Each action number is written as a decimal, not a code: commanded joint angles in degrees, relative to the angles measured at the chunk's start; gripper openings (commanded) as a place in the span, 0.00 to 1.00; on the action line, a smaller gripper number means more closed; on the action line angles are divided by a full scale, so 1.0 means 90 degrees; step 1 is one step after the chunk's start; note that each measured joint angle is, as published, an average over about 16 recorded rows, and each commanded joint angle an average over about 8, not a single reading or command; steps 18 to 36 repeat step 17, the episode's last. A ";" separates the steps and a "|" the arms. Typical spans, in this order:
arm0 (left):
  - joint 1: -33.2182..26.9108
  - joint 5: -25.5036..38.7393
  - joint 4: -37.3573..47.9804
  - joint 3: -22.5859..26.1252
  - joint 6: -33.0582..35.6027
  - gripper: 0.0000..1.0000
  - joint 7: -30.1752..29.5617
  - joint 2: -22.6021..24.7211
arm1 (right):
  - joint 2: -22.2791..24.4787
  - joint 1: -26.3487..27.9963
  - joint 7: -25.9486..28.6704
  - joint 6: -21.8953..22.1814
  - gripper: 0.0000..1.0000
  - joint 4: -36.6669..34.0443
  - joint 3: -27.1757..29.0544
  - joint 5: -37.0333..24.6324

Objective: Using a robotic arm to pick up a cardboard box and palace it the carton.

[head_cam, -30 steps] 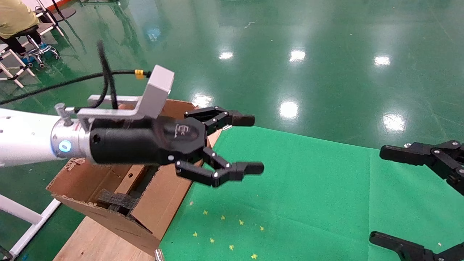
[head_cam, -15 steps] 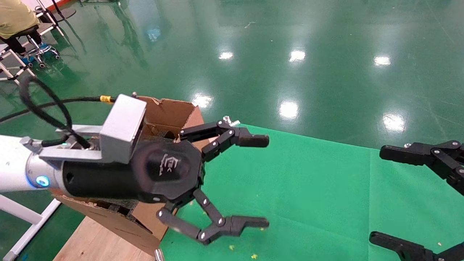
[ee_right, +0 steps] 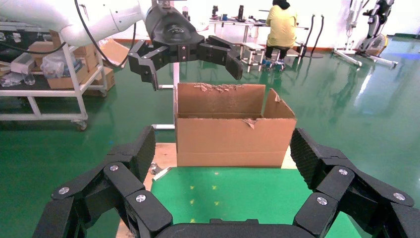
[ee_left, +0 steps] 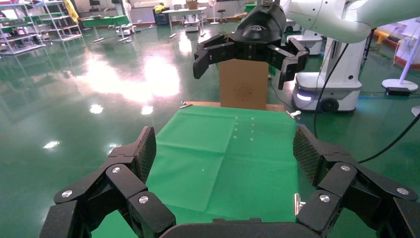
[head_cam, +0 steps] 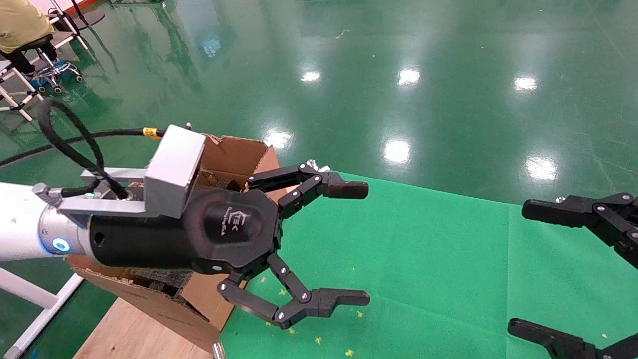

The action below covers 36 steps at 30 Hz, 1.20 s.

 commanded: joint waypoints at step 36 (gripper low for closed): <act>-0.0059 0.0043 0.0053 0.0052 -0.0018 1.00 -0.0027 0.0005 | 0.0000 0.0000 0.0000 0.0000 1.00 0.0000 0.0000 0.0000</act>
